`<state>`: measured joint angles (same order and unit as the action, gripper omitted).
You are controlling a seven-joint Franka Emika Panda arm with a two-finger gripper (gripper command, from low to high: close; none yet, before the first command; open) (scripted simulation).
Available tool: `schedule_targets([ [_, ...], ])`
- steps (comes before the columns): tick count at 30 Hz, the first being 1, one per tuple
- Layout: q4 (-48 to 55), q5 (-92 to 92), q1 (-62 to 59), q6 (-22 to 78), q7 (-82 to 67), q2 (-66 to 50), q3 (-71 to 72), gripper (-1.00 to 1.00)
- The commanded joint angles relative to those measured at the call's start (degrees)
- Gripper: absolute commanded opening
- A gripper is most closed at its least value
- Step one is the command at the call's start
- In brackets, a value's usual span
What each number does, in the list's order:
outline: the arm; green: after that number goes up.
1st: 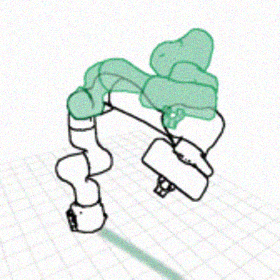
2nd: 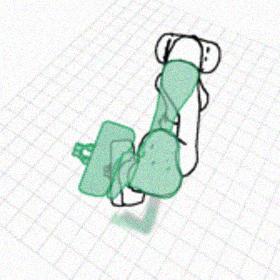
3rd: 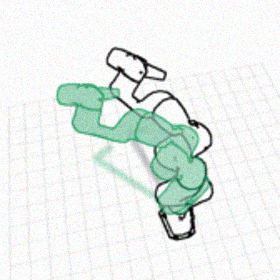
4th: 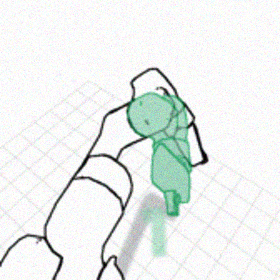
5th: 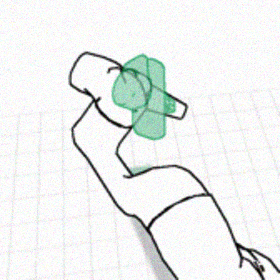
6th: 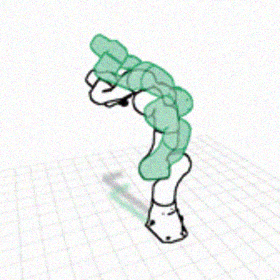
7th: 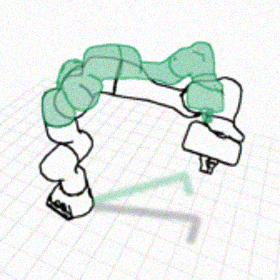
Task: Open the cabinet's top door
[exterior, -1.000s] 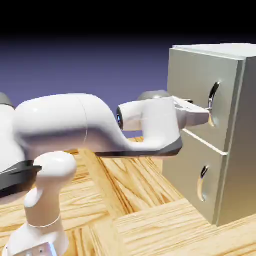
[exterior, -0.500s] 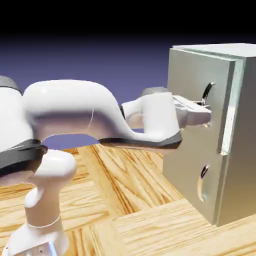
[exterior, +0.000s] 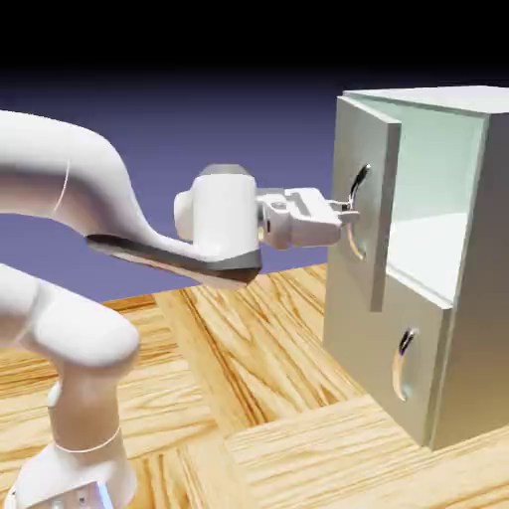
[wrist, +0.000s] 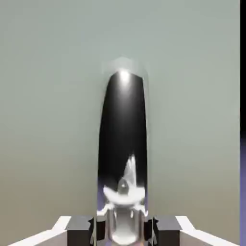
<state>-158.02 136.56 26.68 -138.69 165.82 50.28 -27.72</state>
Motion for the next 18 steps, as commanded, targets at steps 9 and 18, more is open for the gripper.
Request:
schedule_targets([
  [9,-4.57,-15.08,-13.35,1.27,0.12,2.13,18.70,-1.00],
  [18,-6.29,-29.01,-29.17,-4.39,0.37,6.07,37.19,-1.00],
])
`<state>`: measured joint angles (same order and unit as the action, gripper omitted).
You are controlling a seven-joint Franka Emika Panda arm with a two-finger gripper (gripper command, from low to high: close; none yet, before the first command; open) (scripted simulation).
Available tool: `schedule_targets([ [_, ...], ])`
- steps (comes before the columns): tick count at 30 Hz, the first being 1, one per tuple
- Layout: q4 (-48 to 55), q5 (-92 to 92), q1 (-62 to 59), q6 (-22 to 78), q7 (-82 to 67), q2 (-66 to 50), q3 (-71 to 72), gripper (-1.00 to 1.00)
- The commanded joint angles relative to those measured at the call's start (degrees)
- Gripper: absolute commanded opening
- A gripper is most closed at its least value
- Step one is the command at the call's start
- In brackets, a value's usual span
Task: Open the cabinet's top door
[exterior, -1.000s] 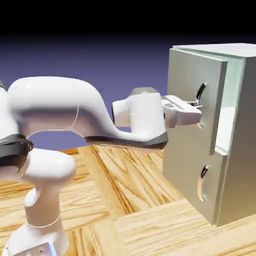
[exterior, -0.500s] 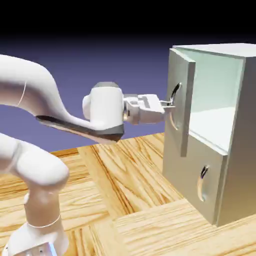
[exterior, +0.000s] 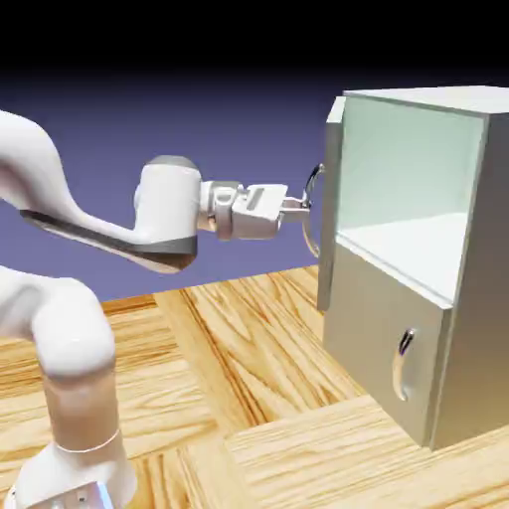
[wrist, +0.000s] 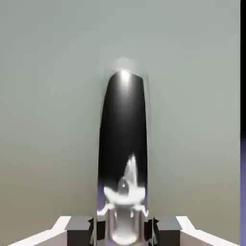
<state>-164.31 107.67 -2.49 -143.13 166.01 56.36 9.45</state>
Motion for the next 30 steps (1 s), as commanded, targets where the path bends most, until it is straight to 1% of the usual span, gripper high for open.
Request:
schedule_targets([
  [1,-0.02,-1.19,-2.07,-1.25,0.41,0.57,1.85,-1.00],
  [6,-0.90,-10.49,-10.61,-6.13,-1.74,5.21,11.04,-1.00],
  [10,-2.26,-20.46,-8.96,-2.13,-7.36,8.11,15.02,-1.00],
  [14,-2.67,-30.43,-5.52,4.88,-12.22,9.75,19.56,-1.00],
  [19,-0.66,-42.79,-1.73,16.48,-16.25,9.59,27.44,-1.00],
  [23,3.35,-51.44,-1.03,26.45,-17.75,7.61,34.74,-1.00],
  [28,11.06,-60.13,-3.88,38.86,-18.35,3.82,44.15,-1.00],
  [30,12.61,-59.08,-1.03,43.62,-16.63,0.35,43.22,-1.00],
])
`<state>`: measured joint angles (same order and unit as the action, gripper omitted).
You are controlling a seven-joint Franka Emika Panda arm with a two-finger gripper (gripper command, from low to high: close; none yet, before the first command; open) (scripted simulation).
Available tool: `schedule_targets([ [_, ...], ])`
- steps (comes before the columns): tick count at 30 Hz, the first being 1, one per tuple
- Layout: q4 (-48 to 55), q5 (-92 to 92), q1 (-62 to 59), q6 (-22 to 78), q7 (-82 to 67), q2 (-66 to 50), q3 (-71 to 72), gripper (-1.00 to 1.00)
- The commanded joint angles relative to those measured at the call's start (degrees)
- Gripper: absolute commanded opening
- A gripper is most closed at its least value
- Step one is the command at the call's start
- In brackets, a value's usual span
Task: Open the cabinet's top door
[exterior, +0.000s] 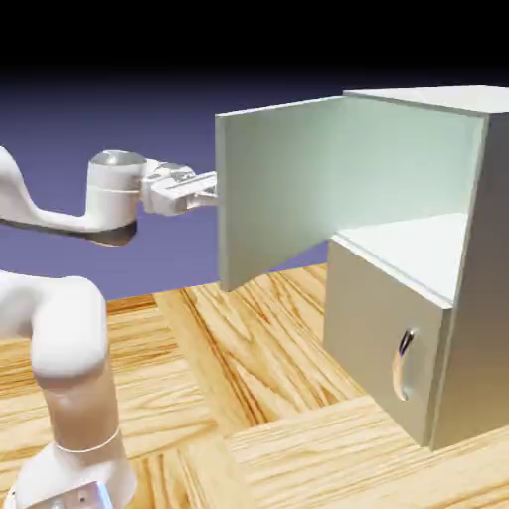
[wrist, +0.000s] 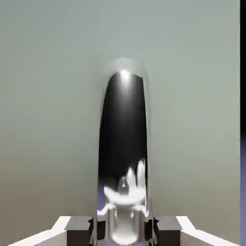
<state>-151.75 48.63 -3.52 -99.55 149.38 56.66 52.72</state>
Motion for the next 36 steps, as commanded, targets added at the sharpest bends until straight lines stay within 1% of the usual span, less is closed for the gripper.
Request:
schedule_targets([
  [1,0.18,1.32,2.07,1.73,1.07,-1.68,-1.46,-1.00],
  [6,0.69,8.51,12.17,9.60,6.81,-10.79,-8.60,-1.00],
  [8,3.12,8.64,12.90,14.14,8.71,-14.85,-7.74,-1.00],
  [15,16.64,2.34,2.06,29.48,12.47,-25.79,6.81,-1.00],
  [20,24.47,0.41,-7.10,37.70,15.16,-31.81,17.20,-1.00],
  [28,33.11,-2.16,-23.53,44.50,16.62,-34.53,33.56,-1.00],
  [36,41.45,-4.87,-40.15,49.43,16.46,-32.98,48.81,-1.00],
])
